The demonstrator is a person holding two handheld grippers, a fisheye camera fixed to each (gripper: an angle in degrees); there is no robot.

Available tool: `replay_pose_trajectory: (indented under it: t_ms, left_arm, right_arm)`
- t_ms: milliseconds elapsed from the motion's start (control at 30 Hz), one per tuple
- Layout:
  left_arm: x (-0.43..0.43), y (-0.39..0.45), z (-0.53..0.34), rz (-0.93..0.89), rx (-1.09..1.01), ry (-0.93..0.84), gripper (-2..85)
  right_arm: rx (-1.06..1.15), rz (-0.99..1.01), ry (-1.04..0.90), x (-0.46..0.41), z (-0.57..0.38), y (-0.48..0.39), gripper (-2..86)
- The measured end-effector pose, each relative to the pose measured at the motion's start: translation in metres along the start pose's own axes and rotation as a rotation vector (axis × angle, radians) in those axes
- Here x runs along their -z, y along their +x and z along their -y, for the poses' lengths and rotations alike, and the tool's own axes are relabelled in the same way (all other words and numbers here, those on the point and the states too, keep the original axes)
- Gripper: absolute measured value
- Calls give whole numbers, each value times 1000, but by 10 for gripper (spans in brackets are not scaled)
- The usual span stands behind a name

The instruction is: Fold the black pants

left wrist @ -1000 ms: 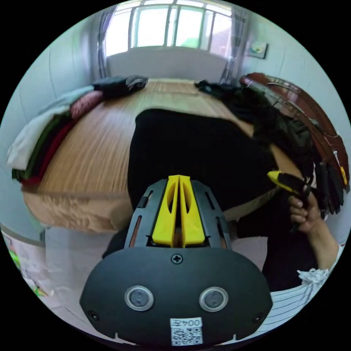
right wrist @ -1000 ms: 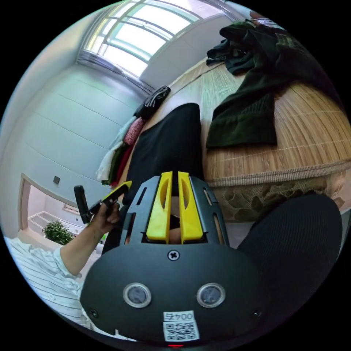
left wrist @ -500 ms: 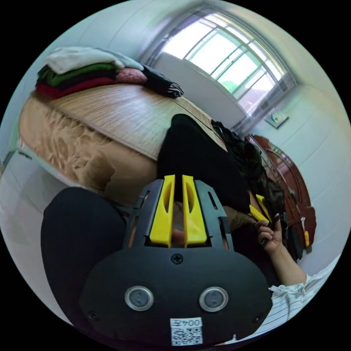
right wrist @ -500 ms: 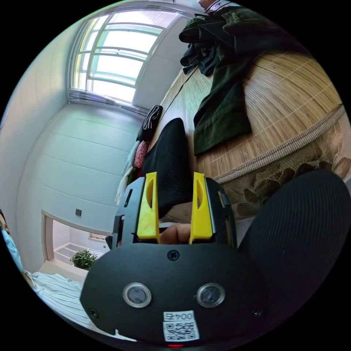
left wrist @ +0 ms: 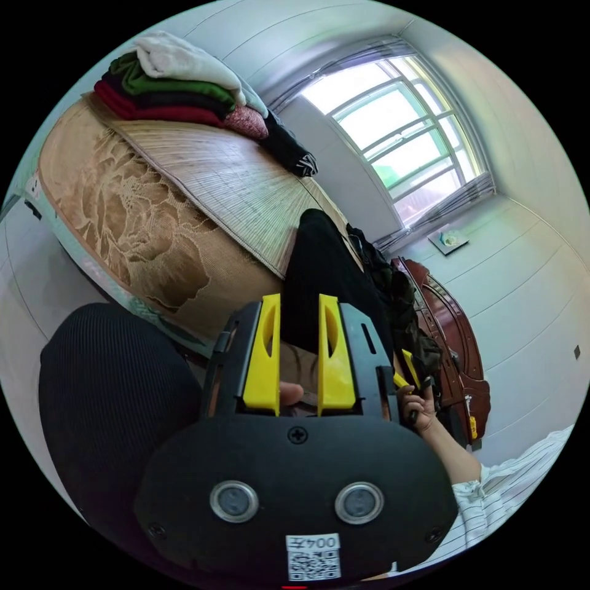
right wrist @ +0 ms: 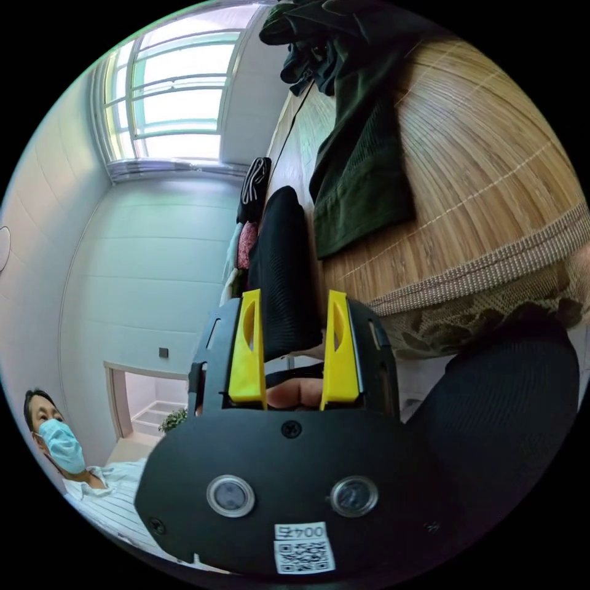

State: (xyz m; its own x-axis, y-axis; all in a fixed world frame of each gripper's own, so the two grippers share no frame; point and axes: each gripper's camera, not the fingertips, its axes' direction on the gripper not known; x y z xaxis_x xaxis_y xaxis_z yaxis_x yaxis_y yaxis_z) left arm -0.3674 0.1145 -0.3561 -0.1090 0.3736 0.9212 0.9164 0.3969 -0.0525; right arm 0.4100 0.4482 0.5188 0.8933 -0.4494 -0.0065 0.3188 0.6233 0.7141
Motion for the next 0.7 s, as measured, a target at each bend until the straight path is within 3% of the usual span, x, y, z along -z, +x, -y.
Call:
replay_pose_trajectory:
  t_ms: [200,400,600,700]
  left_arm:
    - [4,24,17,11,-30,-27,85]
    - [30,35,36,21,-30,24,84]
    - [40,37,80,40,-88,53,76]
    - [34,44,108,-50,-133,19,63]
  right_arm:
    - [16,11,-85,-44,19,-17,137]
    - [204,-29,39,-77,13,-106,105]
    - [504,-315,-101,-232,53,-259,103]
    - [636,-473,-161,-335,74,-327,76]
